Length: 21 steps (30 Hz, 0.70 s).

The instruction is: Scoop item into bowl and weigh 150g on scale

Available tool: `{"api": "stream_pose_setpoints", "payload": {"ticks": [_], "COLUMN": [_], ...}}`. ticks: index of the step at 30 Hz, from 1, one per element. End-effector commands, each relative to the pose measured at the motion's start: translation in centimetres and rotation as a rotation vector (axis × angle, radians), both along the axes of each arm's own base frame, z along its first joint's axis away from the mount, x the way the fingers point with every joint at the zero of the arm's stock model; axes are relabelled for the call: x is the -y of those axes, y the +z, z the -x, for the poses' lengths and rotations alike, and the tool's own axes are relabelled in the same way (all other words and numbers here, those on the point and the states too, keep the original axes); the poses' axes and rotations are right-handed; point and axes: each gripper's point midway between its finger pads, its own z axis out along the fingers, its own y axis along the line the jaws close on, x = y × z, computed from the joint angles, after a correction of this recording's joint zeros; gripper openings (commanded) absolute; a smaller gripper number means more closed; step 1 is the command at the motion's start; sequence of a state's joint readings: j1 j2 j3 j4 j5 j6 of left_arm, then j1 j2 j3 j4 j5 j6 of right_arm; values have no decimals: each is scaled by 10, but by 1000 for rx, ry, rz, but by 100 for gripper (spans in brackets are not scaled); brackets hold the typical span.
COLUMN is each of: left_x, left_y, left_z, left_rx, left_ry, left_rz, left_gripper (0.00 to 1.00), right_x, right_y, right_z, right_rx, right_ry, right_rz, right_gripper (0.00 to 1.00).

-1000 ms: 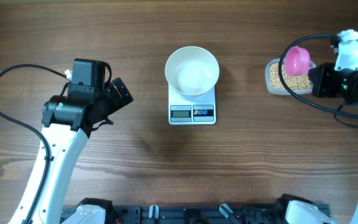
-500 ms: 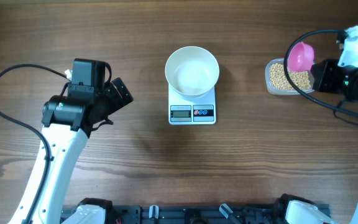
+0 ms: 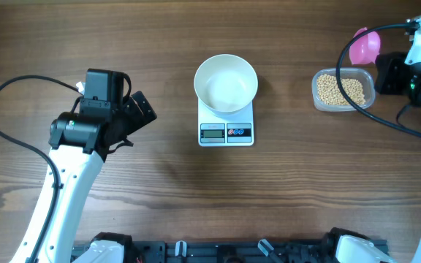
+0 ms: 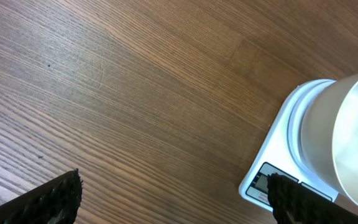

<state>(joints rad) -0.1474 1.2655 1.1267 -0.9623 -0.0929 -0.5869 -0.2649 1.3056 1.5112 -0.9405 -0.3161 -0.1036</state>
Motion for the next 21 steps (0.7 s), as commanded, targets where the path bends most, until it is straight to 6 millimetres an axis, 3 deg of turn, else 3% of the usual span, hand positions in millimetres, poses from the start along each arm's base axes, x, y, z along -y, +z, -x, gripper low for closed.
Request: {"api": "stream_pose_setpoints", "payload": {"ticks": [1, 9, 21], "left_x": [-5, -5, -5], "left_y": [2, 2, 2], "left_z": [0, 0, 0], "left_rx": [9, 9, 9], "left_ry": [7, 7, 7], "left_rz": [-11, -11, -11], "left_gripper": [100, 100, 100], "right_x": [1, -1, -2], "right_y": [-1, -5, -8], "right_z": [-3, 0, 3], "right_rx": [7, -41, -57], "right_ry": [18, -118, -118], "right_rz": [32, -141, -148], "right_gripper": [4, 4, 4]}}
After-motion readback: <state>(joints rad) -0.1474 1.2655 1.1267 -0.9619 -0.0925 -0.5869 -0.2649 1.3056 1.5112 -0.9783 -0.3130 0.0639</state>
